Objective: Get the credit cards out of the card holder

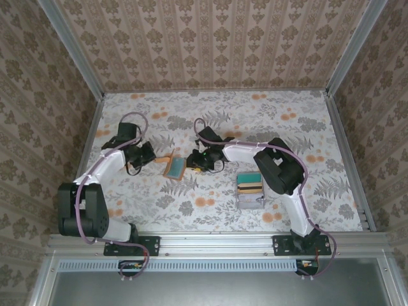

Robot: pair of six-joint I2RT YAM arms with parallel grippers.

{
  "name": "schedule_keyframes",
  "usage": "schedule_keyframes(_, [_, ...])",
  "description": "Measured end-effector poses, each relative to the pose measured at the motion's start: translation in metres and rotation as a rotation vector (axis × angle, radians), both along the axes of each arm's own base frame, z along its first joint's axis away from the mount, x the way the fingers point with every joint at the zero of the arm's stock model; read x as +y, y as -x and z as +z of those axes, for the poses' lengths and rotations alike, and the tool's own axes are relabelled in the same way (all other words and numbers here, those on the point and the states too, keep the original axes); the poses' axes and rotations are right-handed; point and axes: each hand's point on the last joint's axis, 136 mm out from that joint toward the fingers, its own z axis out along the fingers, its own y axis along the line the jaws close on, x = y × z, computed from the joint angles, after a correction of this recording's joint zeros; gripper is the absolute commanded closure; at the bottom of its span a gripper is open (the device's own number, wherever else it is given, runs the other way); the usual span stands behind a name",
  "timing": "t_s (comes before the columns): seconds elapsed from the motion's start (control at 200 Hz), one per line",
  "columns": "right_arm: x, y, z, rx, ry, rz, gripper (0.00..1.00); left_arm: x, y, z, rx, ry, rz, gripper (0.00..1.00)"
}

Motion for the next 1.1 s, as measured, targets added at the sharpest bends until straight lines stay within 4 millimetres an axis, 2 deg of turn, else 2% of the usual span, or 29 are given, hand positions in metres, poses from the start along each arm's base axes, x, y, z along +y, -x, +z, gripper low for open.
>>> schedule_keyframes(0.485, [0.026,-0.002,-0.002,0.019,-0.032,0.006,0.75,0.004,0.007,-0.009,0.030,0.019,0.013,1.00])
schedule_keyframes(0.59, [0.030,-0.003,-0.003,0.020,-0.042,0.001,0.85,0.003,0.008,-0.010,0.033,0.024,0.010,1.00])
schedule_keyframes(0.665, [0.033,-0.002,-0.004,0.029,-0.052,-0.009,1.00,0.003,0.010,-0.013,0.038,0.025,0.010,1.00])
schedule_keyframes(0.75, [0.036,-0.003,-0.003,0.028,-0.060,-0.014,1.00,0.003,0.013,-0.016,0.049,0.026,0.010,1.00])
schedule_keyframes(0.915, [0.029,-0.003,-0.004,0.018,-0.061,-0.023,1.00,0.006,0.013,-0.016,0.049,0.036,0.018,1.00])
schedule_keyframes(1.01, [0.015,0.000,0.002,0.014,-0.048,-0.042,1.00,0.006,0.013,-0.013,0.040,0.043,0.020,1.00])
schedule_keyframes(1.1, [-0.003,-0.004,0.016,-0.004,-0.045,-0.075,1.00,0.005,0.012,-0.012,0.036,0.049,0.019,1.00])
